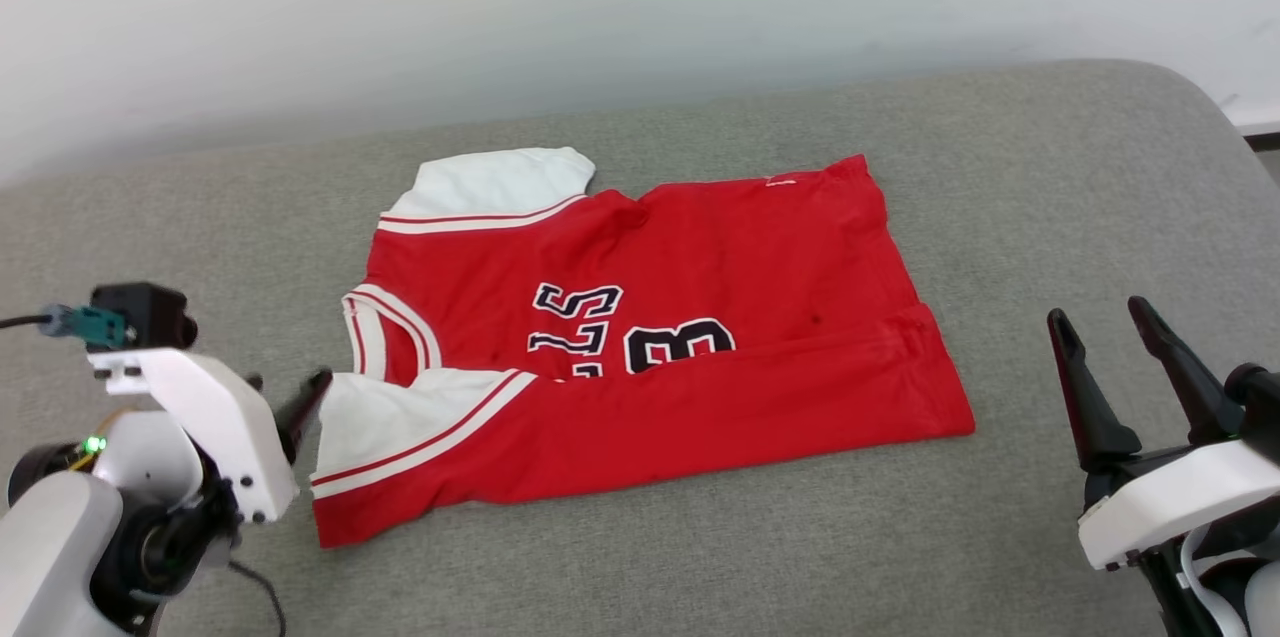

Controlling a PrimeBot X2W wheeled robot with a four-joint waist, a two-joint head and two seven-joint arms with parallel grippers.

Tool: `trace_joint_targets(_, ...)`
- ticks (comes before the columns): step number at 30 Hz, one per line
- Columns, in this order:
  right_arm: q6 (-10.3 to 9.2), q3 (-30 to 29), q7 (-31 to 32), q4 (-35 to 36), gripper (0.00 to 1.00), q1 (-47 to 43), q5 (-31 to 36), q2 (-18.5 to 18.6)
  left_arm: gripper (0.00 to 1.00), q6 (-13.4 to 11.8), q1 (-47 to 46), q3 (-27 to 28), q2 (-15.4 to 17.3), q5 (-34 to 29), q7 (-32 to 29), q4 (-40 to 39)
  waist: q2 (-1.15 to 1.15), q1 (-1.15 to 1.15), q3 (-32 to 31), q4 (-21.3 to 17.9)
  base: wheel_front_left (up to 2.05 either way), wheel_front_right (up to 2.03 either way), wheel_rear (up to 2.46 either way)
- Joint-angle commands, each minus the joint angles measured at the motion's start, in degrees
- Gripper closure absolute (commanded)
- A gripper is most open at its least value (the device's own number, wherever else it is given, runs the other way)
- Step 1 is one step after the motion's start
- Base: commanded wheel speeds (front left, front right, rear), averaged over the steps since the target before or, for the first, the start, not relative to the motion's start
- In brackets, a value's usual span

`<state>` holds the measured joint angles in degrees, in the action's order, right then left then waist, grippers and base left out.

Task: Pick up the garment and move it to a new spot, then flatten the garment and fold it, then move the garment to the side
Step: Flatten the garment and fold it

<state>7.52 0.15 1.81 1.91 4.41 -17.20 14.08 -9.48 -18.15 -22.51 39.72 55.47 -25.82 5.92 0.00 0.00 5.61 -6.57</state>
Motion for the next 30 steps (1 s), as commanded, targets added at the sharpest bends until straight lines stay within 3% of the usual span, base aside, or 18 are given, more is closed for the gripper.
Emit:
trace_joint_targets(1,-0.06,-0.1,0.2,0.7,0.0,-0.7,0.3,-0.6,0.0,0.2,0.9,-0.5,0.6,0.3,-1.2,0.0,0.0,0.0,0.2,-0.7,0.0,0.0,0.0)
trace_joint_targets(6,-0.06,-0.5,1.4,3.9,0.0,-2.3,0.7,-2.5,0.0,-0.7,2.6,-2.6,1.7,2.9,-8.9,1.6,0.0,0.0,2.1,-2.4,0.0,0.0,0.0)
trace_joint_targets(11,-0.06,-0.8,1.7,5.4,0.0,-1.9,0.6,-3.1,0.0,-0.9,3.2,-3.3,-0.1,5.4,-11.2,6.4,0.0,0.0,4.8,-3.6,0.0,0.0,0.0)
trace_joint_targets(14,-0.06,-1.3,2.2,5.9,0.0,-1.0,-0.3,-3.5,0.0,0.3,3.1,-4.4,-3.7,6.8,-11.5,11.5,0.0,0.0,6.4,-4.4,0.0,0.0,0.0)
trace_joint_targets(15,-0.06,-1.5,2.5,6.0,0.0,-0.9,-0.6,-3.4,0.3,0.7,3.2,-4.7,-4.4,7.1,-11.6,12.0,0.0,0.0,6.6,-4.4,0.0,0.0,0.0)
trace_joint_targets(16,-0.06,-1.8,2.7,6.1,0.0,-0.8,-0.9,-3.2,0.76,1.1,3.1,-5.0,-5.0,7.2,-11.5,12.5,0.0,0.0,6.7,-4.4,0.0,0.0,0.0)
trace_joint_targets(17,-0.06,-2.2,3.3,6.1,0.0,-0.6,-1.3,-3.1,1.0,1.5,2.9,-5.3,-5.4,7.2,-11.2,13.0,0.0,0.0,6.8,-4.4,0.0,0.0,0.0)
trace_joint_targets(23,-0.06,-4.8,9.9,4.5,0.0,0.8,-6.0,-1.5,1.0,2.4,1.8,-4.3,-5.7,6.1,-7.7,12.1,0.0,0.0,6.5,-3.5,0.0,0.0,0.0)
trace_joint_targets(30,-0.06,-5.2,28.1,-2.7,0.0,5.4,-12.0,1.0,1.0,1.1,1.7,-1.8,-3.5,5.1,-4.2,6.9,0.0,0.0,6.5,-1.6,0.0,0.0,0.0)
